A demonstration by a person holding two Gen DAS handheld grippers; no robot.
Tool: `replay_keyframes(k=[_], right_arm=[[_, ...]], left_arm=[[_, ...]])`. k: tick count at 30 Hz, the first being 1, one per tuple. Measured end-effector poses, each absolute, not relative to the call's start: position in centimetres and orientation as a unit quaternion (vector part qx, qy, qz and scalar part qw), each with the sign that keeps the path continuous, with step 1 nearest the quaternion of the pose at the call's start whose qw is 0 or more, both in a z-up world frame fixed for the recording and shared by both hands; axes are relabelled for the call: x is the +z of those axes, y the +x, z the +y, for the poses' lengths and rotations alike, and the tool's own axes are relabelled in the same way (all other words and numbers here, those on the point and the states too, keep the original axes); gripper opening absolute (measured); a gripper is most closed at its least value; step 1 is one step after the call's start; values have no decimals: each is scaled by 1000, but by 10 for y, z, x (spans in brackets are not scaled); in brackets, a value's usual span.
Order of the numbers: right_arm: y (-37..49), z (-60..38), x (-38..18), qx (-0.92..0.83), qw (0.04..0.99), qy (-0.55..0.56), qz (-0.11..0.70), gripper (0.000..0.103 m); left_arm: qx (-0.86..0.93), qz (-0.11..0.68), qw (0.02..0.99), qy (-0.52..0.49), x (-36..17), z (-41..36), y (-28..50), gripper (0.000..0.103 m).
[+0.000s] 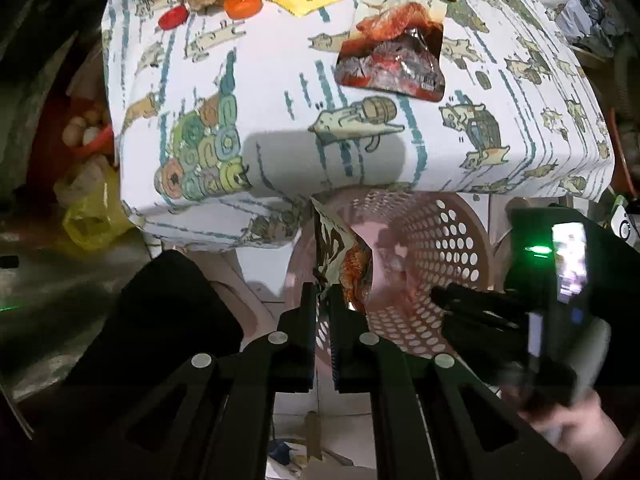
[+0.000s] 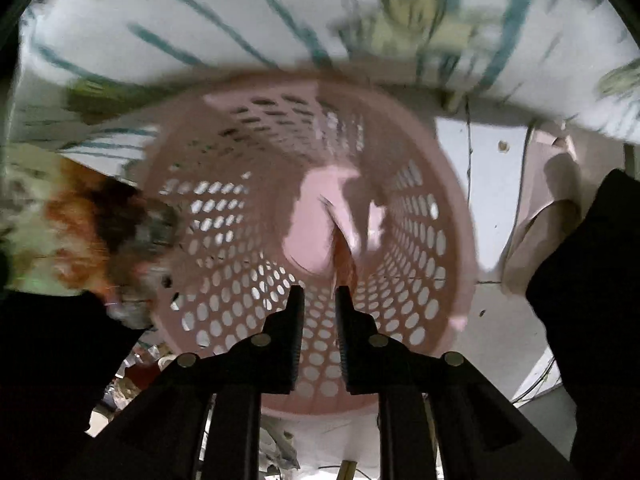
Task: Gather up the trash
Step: 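Carry both wrappers down over the pink basket and open both grippers to drop them, then grasp the brown roast-food bag on the cloth with the left gripper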
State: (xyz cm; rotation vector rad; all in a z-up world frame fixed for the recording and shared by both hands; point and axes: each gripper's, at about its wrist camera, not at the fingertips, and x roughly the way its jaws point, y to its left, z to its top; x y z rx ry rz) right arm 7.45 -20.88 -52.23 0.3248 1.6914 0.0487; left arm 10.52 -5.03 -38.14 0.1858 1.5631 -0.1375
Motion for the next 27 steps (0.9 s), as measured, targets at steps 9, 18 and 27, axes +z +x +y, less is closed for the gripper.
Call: replay_keyframes(k=[9, 18, 27], right_arm=[[53, -216, -370, -49, 783, 32, 619, 17], [34, -229, -291, -44, 855, 39, 516, 17], [39, -235, -281, -37, 868, 45, 493, 17]], left_arm=[[-61, 739, 669, 57, -418, -54, 99, 6], [-60, 733, 666, 121, -438, -76, 89, 60], [-62, 713, 687, 125, -417, -79, 96, 61]])
